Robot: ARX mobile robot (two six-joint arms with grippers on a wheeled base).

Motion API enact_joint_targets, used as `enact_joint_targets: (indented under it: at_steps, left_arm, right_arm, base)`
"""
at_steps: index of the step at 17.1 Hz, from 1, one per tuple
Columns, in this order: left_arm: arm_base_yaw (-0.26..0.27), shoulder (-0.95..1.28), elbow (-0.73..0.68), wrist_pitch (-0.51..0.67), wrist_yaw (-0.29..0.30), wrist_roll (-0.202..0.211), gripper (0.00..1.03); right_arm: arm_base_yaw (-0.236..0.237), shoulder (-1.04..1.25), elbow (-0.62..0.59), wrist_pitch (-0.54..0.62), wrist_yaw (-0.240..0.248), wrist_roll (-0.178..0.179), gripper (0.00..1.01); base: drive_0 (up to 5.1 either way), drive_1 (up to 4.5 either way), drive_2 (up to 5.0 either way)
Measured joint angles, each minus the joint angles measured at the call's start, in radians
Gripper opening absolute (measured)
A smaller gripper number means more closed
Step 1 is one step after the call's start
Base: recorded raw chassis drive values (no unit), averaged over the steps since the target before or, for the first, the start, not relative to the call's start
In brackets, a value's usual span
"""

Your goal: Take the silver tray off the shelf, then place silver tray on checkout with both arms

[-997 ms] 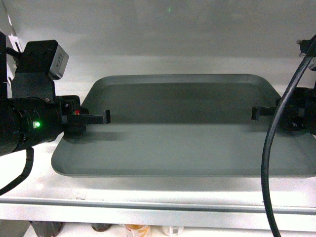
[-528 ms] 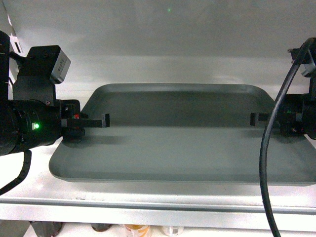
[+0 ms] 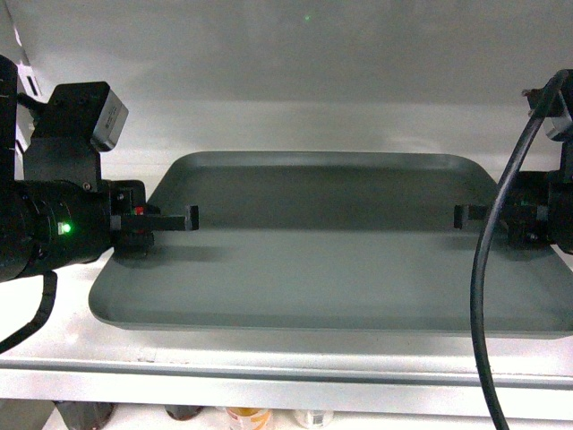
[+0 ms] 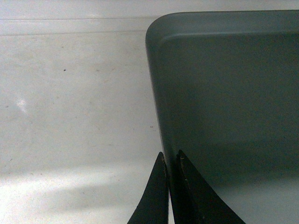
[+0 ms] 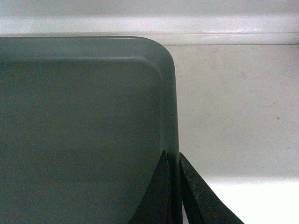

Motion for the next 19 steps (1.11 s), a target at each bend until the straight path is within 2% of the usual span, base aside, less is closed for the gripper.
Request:
enact_joint_targets:
  at_steps: [15, 19]
  left_arm:
    - [0.0, 0.0, 0.0, 0.0, 0.0, 0.0, 0.03]
    - [0.0, 0.0, 0.002, 0.0, 0.0, 0.0, 0.03]
  right_arm:
    - [0.0, 0.0, 0.0, 0.0, 0.0, 0.001, 0.03]
    - [0.0, 0.0, 0.001, 0.0, 0.0, 0.001, 0.03]
  base:
    - [0.0, 0.0, 0.0]
    - [0.0, -3.44, 3.5]
